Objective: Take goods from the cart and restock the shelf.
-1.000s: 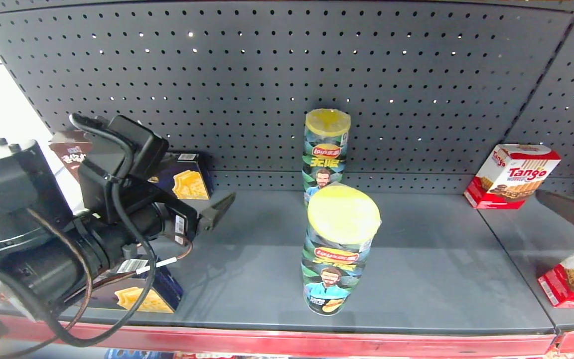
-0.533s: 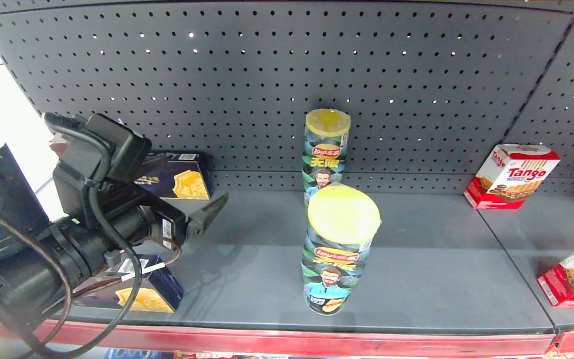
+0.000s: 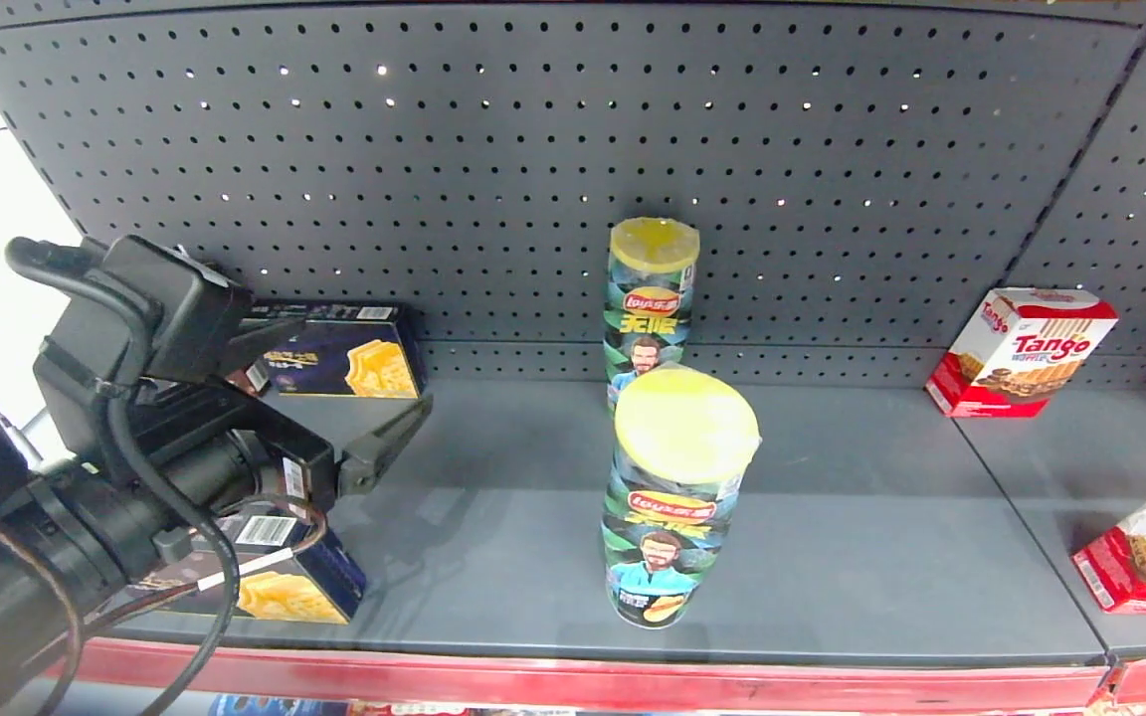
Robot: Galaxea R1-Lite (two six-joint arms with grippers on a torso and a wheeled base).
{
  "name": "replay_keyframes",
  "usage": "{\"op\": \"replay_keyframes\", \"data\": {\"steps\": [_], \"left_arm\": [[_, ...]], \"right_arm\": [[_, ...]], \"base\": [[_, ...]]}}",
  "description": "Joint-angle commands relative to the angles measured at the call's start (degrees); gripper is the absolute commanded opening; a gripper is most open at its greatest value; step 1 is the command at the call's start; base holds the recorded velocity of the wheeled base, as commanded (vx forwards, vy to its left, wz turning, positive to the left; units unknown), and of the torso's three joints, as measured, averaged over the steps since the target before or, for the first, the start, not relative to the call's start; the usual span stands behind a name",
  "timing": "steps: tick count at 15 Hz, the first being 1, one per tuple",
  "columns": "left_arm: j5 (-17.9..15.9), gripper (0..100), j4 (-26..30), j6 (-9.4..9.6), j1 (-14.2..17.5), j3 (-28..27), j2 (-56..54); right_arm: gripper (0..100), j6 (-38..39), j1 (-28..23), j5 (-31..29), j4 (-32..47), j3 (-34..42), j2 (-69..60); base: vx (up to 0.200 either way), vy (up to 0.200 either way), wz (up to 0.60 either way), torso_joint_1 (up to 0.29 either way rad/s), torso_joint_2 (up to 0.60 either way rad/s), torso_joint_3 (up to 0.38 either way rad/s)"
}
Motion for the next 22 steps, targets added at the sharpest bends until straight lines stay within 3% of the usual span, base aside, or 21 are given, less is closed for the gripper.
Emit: {"op": "replay_keyframes", "data": {"steps": [1, 3, 8, 15, 17, 19, 21, 22], "left_arm": [[-0.1, 100, 0.0, -0.01, 0.1, 0.7, -1.3], [-0.1, 100, 0.0, -0.01, 0.1, 0.6, -1.6], [0.0, 100, 0.1, -0.01, -0.2, 0.7, -2.4], [0.4, 100, 4.0, -0.09, 0.0, 2.7, -13.9], [0.5, 100, 4.2, -0.01, -0.2, 6.8, -21.8], [0.2, 100, 4.2, 0.26, -0.6, 14.2, -29.0], [0.1, 100, 4.4, 0.35, -0.6, 24.9, -40.4], [0.4, 100, 7.5, 0.17, -0.1, 28.0, -47.1]], "right_arm": [[100, 0.9, -3.9, -0.5, 0.5, 0.1, -1.0], [100, 0.9, -2.0, 0.0, 0.5, 0.1, -2.2], [100, 0.9, -3.2, 0.3, 0.4, 0.1, -6.1], [100, 1.0, -3.2, 0.0, 0.1, 0.2, -6.1], [100, 1.0, -3.2, 0.0, 0.1, 0.2, -6.1], [100, 1.0, -3.2, 0.0, 0.1, 0.2, -6.1], [100, 1.0, -3.2, 0.0, 0.1, 0.2, -6.1], [100, 1.0, -3.3, 0.0, 0.1, 0.2, -6.1]], "base": [[0.000, 0.000, 0.00, 0.000, 0.00, 0.000], [0.000, 0.000, 0.00, 0.000, 0.00, 0.000], [0.000, 0.000, 0.00, 0.000, 0.00, 0.000], [0.000, 0.000, 0.00, 0.000, 0.00, 0.000], [0.000, 0.000, 0.00, 0.000, 0.00, 0.000], [0.000, 0.000, 0.00, 0.000, 0.00, 0.000], [0.000, 0.000, 0.00, 0.000, 0.00, 0.000], [0.000, 0.000, 0.00, 0.000, 0.00, 0.000]]}}
